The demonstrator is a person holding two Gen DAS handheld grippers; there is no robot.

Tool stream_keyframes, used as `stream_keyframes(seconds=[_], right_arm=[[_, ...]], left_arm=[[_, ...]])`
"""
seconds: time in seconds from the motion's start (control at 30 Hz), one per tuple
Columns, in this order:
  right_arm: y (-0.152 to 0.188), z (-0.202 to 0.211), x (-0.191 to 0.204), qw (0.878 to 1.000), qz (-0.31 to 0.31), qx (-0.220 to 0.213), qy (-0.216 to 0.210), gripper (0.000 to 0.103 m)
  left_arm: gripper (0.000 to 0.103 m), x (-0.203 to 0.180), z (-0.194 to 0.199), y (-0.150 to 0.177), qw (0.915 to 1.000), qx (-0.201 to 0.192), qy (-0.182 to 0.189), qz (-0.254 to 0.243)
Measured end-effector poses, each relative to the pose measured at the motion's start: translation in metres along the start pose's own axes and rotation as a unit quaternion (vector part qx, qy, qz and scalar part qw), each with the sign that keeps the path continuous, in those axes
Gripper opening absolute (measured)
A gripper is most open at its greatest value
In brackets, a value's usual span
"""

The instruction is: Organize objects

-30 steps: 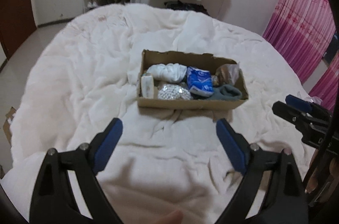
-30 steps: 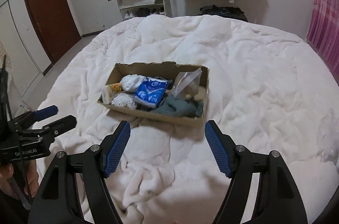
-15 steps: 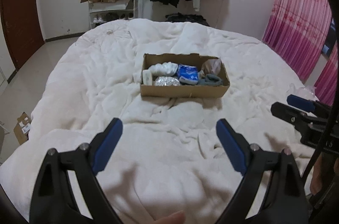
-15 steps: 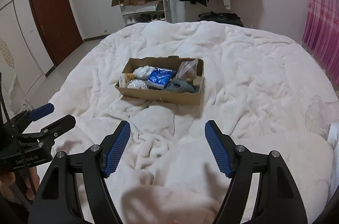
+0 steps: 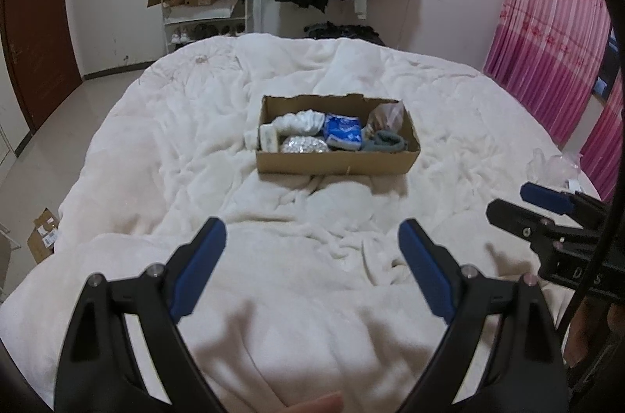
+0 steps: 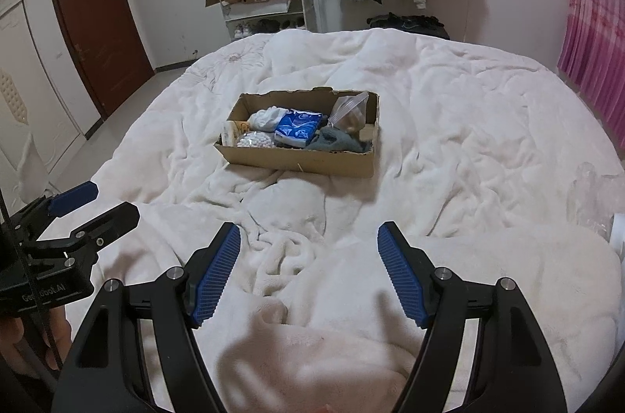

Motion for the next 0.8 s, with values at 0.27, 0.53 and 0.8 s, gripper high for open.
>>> stream_keyframes(seconds=[0.27,0.53,0.8], right_arm=[[0.0017,-0.0035,-0.0012,1.000,0.000,0.004,0.000,0.076],[0.0015,-0.0035,-0.0014,1.000,0.000,0.004,0.000,0.076],[0.0017,-0.0036,-0.0018,1.000,-0.001,0.004,-0.001,0.076]], left_arm=[[0.091,0.0005,-0.0027,-0.0008,1.0000,0.004,0.004,-0.005],[0.091,-0.0016,-0.0026,0.0003,0.9997,0.004,0.013,-0.018],[0.091,-0.0004,-0.0071,0.0012,0.9997,0.010,0.012,-0.020]])
Point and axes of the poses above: each gripper's, at about its wrist camera, not at the fingertips, and z roughly against the way its jaws point, x to its left, y to its underside, the point moved 6 cm from there along -z, roughly the way its jaws point, and after that the axes turned 15 degrees about -y, right-handed, at the moved point
